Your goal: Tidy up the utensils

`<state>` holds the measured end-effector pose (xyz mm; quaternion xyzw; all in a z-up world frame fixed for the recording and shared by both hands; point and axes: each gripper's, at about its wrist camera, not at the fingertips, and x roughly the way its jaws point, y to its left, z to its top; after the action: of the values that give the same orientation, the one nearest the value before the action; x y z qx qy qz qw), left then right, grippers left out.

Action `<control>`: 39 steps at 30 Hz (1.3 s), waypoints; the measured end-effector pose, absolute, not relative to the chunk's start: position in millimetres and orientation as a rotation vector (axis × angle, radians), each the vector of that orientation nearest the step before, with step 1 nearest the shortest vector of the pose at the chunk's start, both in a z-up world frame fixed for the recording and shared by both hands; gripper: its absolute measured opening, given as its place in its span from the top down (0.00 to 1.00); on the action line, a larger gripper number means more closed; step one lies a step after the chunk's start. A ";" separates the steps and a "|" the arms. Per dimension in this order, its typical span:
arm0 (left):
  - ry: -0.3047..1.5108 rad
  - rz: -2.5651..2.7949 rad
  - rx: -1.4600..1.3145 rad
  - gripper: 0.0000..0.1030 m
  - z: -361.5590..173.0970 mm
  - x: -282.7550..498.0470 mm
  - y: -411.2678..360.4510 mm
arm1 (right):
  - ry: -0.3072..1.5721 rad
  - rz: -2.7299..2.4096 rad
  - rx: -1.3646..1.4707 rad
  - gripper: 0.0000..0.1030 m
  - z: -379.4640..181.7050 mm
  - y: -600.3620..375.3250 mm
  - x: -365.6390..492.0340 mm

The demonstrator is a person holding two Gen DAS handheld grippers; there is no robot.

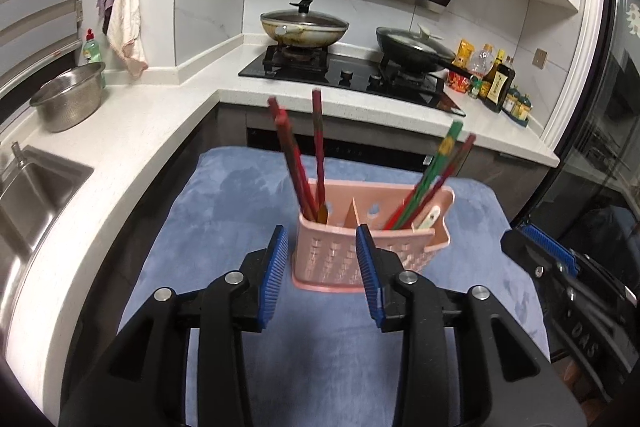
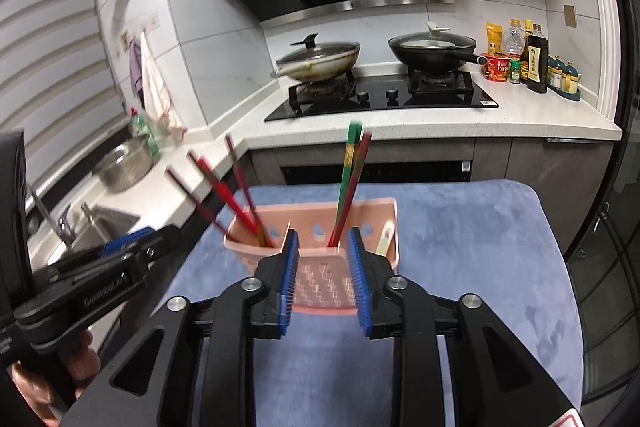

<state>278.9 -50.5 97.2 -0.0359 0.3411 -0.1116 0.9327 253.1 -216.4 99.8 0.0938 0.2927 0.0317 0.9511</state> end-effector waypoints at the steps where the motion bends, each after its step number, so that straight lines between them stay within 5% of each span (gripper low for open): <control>1: 0.703 -0.230 -0.074 0.67 94.9 274.6 -50.0 | 0.601 0.066 0.185 0.72 97.3 -214.4 247.1; 21: 0.792 -0.177 -0.012 0.62 74.1 212.2 -41.1 | 0.749 0.016 0.181 0.69 65.9 -201.9 162.9; 29: 0.798 -0.162 0.009 0.59 76.3 202.3 -41.6 | 0.751 0.001 0.138 0.58 76.5 -197.4 149.0; 39: 0.799 -0.147 0.024 0.39 79.3 196.0 -45.0 | 0.767 -0.039 0.132 0.45 78.5 -199.9 142.1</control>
<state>196.0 -45.0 79.3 0.0115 0.3886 -0.0716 0.9185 142.1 -199.9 78.5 0.0645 0.3739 -0.0192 0.9250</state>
